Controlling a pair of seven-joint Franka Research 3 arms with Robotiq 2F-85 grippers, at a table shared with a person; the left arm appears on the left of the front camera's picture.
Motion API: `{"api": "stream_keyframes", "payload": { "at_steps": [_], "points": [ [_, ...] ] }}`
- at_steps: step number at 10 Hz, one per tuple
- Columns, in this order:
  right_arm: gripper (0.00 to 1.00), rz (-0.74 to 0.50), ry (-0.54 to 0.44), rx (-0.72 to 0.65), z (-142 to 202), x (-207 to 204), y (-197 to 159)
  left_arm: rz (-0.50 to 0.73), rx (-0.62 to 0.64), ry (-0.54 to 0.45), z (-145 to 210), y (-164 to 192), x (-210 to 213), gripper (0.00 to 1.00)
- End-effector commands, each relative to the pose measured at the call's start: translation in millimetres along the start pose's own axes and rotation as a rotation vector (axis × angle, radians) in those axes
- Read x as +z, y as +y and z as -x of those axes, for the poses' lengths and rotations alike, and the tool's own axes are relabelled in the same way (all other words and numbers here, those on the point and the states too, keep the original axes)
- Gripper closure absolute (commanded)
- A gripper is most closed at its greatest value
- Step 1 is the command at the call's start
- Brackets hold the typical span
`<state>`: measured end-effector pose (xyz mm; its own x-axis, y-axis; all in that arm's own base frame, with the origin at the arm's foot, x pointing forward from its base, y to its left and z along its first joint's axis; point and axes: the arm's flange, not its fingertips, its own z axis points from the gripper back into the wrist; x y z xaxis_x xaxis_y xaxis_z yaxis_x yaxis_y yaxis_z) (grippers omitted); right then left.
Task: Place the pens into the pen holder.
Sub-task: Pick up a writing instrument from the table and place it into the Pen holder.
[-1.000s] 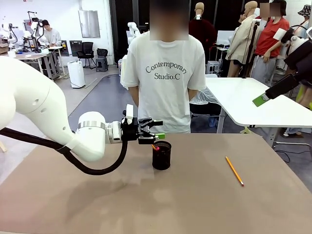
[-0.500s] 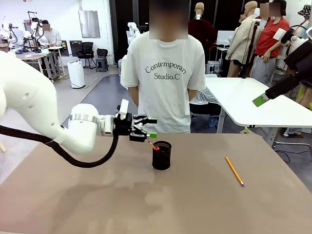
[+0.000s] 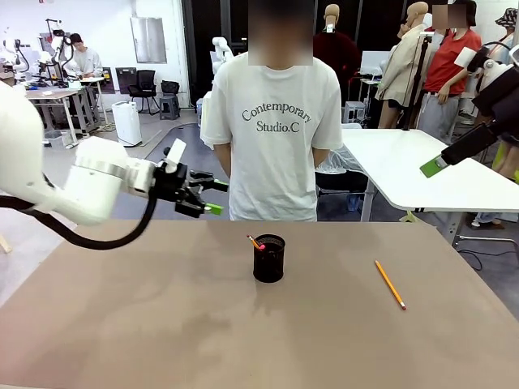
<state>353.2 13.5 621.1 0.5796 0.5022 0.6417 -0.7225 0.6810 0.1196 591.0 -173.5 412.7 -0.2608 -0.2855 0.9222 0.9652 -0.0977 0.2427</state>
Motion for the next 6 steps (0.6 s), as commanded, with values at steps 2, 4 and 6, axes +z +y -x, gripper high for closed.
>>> {"api": "stream_keyframes", "payload": {
  "at_steps": [2,4,6],
  "points": [
    [0.00,-0.011,-0.007,-0.006,-1,0,1,0.033,0.051,0.172,-21,-5,41,0.00],
    [0.00,-0.011,-0.007,-0.006,-1,0,1,0.022,0.132,0.260,-32,-7,73,0.00],
    [0.00,-0.011,-0.007,-0.006,-1,0,1,0.001,0.177,0.332,-36,-8,89,0.00]
  ]
}}
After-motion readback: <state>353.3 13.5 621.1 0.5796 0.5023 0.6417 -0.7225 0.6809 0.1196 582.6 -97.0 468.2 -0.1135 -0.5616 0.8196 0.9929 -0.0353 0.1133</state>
